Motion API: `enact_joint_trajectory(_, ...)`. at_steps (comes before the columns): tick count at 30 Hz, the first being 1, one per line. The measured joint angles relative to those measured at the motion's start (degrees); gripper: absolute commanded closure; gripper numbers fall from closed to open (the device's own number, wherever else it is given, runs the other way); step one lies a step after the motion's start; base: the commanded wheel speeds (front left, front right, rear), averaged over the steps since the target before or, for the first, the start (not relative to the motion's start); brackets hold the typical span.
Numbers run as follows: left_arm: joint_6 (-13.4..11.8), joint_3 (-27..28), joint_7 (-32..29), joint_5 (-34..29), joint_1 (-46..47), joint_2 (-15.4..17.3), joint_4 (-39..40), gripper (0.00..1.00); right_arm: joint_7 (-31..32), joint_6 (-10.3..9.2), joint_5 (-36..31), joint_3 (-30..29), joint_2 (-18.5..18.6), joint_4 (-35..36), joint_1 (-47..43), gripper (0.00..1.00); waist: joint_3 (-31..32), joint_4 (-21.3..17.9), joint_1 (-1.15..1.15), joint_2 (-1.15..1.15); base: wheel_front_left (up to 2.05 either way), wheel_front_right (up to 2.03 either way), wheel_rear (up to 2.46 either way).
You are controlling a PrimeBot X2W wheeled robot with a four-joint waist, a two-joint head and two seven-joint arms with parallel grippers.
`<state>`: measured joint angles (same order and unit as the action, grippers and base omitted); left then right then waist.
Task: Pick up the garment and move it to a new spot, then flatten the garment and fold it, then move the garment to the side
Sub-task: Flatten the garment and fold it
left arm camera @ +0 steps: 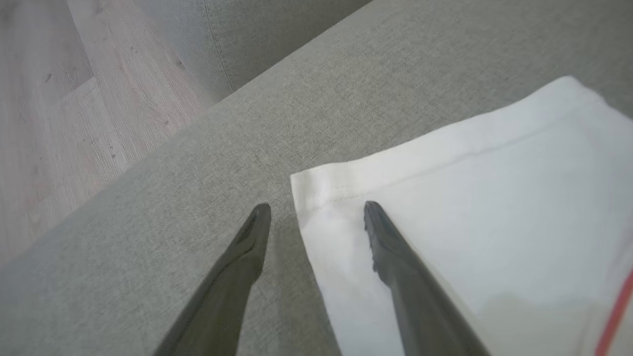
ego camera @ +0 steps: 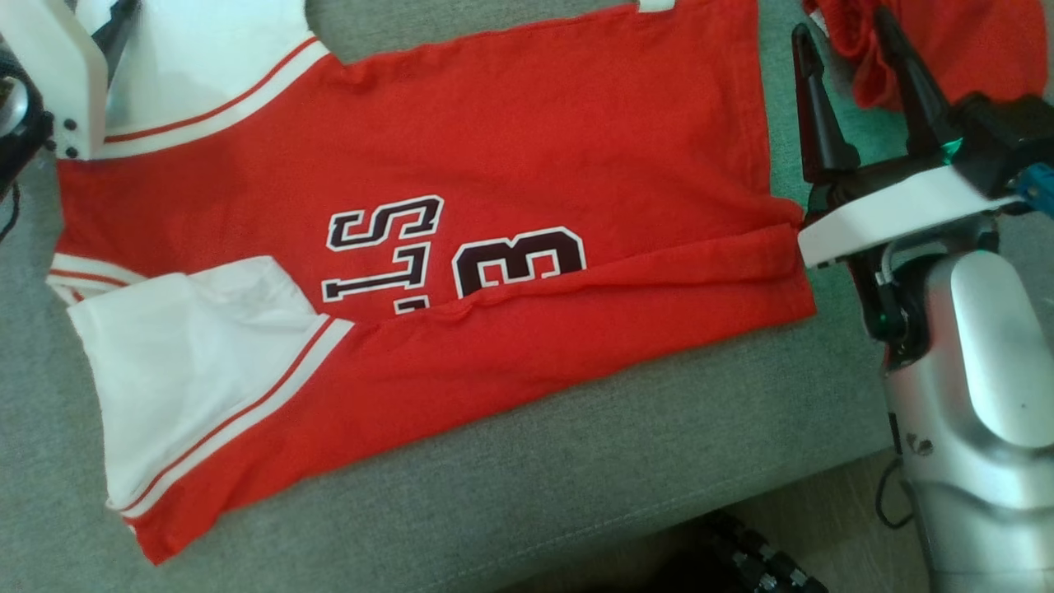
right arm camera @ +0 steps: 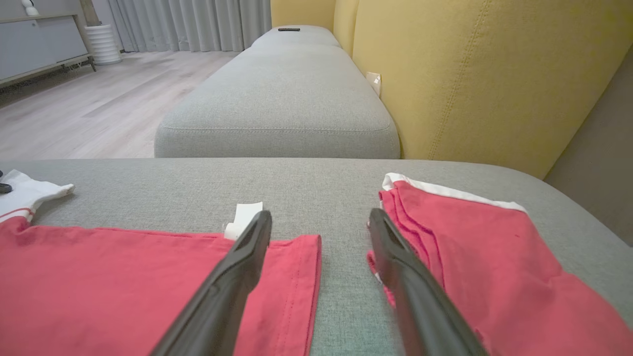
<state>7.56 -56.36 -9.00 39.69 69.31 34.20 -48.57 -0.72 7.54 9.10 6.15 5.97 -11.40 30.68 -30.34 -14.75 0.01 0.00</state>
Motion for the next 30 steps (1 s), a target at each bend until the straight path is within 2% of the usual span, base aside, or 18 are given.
enact_joint_trajectory(8, 0.0, -4.2, -3.1, 8.4, 1.5, 0.1, -0.5, 0.00, -0.3, 0.00, 0.0, -0.4, 0.0, -0.7, 0.8, 0.00, 0.0, -0.5, -0.01, 0.00, 0.00, 0.00, 0.00)
enact_joint_trajectory(9, 0.0, -4.5, -3.7, 9.9, 1.5, 0.1, 0.0, 0.56, -0.3, 0.00, 0.0, -0.5, 0.0, -0.7, 0.8, 0.00, 0.1, -0.4, -0.01, 0.00, 0.00, 0.00, 0.00)
enact_joint_trajectory(10, 0.0, -5.1, -4.1, 11.1, 1.5, 0.1, 0.5, 1.00, -0.3, 0.00, 0.0, -0.7, 0.1, -0.7, 0.8, 0.00, 0.2, -0.3, -0.01, 0.00, 0.00, 0.00, 0.00)
enact_joint_trajectory(14, 0.0, -7.8, -3.0, 13.0, 1.5, 0.1, 1.4, 1.00, -0.3, 0.00, -0.1, -0.9, 0.2, -0.9, 0.8, 0.00, 0.9, 0.5, -0.01, 0.00, 0.00, 0.00, 0.00)
enact_joint_trajectory(19, 0.0, -9.6, 3.7, 12.8, 1.3, -0.4, 0.4, 1.00, -0.2, 0.00, -0.1, -0.9, 1.5, -1.8, 0.8, 0.00, 2.8, 1.9, -0.01, 0.00, 0.00, 0.00, 0.00)
enact_joint_trajectory(24, 0.0, -9.7, 12.2, 11.0, 1.3, -3.1, -0.7, 1.00, 0.9, 0.00, 0.2, -0.8, 4.0, -2.9, 0.9, 0.00, 5.2, 4.7, -0.02, 0.00, 0.00, 0.00, 0.00)
enact_joint_trajectory(30, -0.6, -10.2, 18.8, 9.3, 1.1, -6.1, 1.2, 1.00, 3.1, 0.00, 0.5, -1.1, 8.2, -7.1, 2.9, 0.00, 7.9, 9.5, -0.02, 0.00, 0.00, 0.00, 0.00)
